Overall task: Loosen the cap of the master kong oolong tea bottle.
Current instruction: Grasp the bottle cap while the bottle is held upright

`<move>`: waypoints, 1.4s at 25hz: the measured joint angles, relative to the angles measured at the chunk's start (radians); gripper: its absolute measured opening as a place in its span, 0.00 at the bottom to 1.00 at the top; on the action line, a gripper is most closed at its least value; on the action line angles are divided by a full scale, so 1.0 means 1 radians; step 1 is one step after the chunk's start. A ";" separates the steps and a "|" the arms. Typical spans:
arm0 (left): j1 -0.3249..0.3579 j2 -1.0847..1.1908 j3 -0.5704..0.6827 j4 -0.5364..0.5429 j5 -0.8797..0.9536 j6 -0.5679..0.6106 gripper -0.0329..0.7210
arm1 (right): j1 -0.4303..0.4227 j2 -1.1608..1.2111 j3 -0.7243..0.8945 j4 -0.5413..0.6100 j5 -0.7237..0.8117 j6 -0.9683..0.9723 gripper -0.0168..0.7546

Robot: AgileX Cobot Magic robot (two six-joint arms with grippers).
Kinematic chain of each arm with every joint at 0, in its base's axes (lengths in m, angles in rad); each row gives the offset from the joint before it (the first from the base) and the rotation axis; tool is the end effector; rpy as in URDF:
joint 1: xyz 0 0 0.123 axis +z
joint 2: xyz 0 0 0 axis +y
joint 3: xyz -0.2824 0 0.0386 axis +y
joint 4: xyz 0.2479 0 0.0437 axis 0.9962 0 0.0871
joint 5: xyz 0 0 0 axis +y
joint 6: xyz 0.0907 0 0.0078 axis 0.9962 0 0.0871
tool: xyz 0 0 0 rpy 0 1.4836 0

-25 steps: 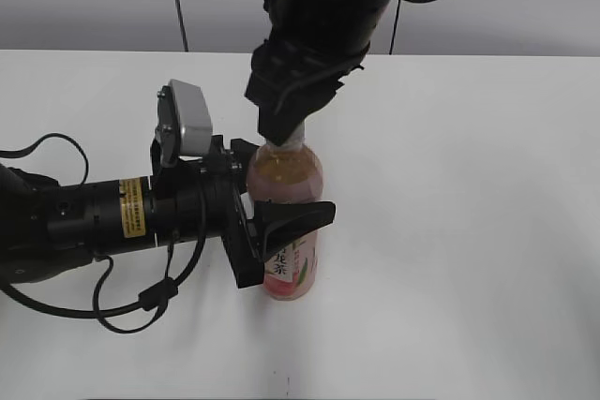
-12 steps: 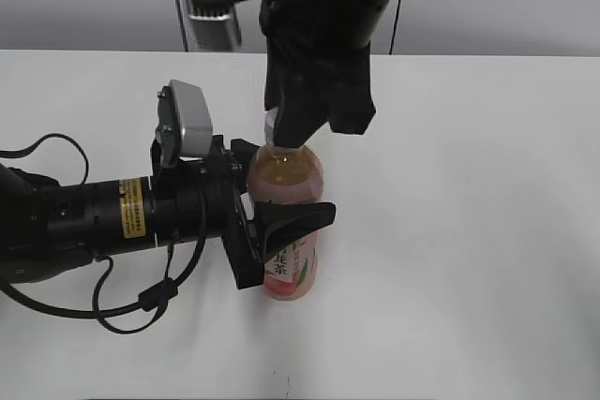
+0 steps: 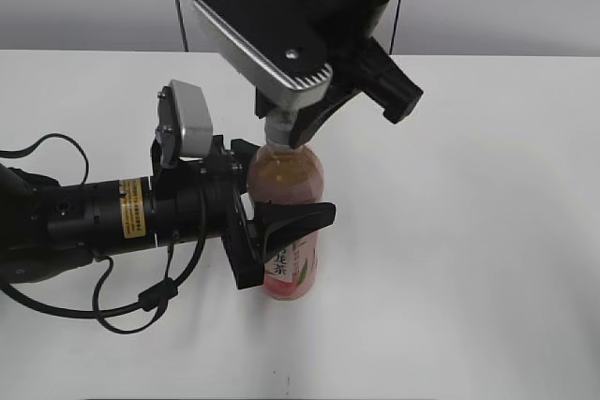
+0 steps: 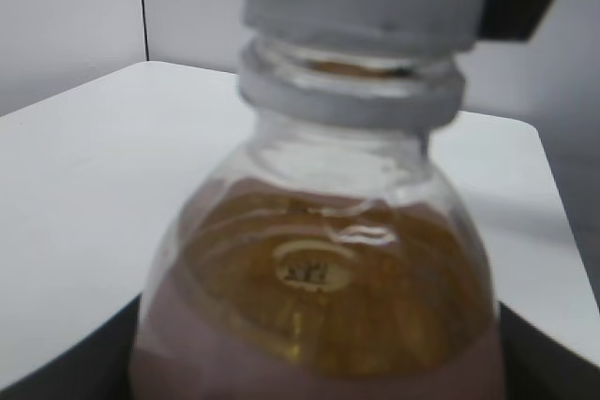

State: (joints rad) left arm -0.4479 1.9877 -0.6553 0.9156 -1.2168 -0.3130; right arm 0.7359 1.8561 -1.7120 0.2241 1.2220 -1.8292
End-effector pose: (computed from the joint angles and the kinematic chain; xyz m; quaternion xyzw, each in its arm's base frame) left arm 0.2502 -0.1953 0.1216 0.4413 0.6149 -0.4090 0.5098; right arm 0.2795 0.2788 0.3057 -0.9362 0.3011 0.0184 0.1804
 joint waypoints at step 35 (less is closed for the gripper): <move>0.000 0.000 0.000 -0.001 0.000 -0.001 0.64 | 0.000 0.000 -0.001 0.035 0.000 -0.001 0.70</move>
State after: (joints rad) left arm -0.4479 1.9877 -0.6553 0.9148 -1.2168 -0.3138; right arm 0.7359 1.8561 -1.7129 0.2594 1.2222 -1.8297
